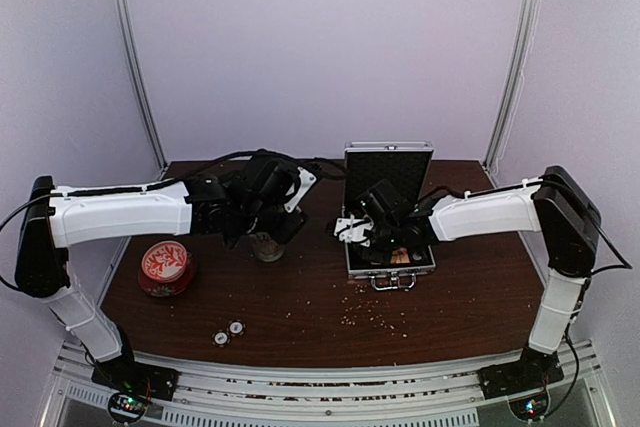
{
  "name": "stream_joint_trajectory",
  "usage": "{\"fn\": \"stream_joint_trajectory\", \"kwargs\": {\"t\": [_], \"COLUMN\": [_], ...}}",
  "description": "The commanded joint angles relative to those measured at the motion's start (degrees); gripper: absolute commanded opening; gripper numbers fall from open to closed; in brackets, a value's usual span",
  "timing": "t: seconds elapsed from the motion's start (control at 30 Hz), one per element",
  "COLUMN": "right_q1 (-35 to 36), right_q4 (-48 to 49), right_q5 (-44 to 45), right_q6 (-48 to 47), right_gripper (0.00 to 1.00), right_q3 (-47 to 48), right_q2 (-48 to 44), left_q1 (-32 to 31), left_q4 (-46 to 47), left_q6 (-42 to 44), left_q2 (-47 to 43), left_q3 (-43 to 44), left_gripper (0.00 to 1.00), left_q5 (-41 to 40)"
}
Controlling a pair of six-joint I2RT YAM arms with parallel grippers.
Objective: Pack up texas hold em set
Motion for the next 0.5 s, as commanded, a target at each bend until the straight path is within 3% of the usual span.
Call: {"fn": "stream_joint_trajectory", "kwargs": {"t": [0.0,0.23,0.47], "right_q1": [-0.70,-0.89,-1.06], "right_q4": [2.12,1.95,2.84], "right_q5": [0.38,-0.36,-0.13], "right_q6": [-0.30,-0.54,-0.63], "right_gripper": [0.32,0.34,0.44], "right_q3": [1.62,2.85,2.59], "right_q2": [2.03,3.57,3.99], "left_q1": [0.52,0.54,0.61], "left_q4": [1.65,1.60,1.44], "left_q6": [-0.57,-0.51,-0.38], "left_q2": [-1.50,-1.20,-1.04], "left_q3": [-0.54,-0.46,-0.37], "left_gripper": [0.57,0.57,0.57], "left_q5": [-0.60,-0.55,-0.50]}}
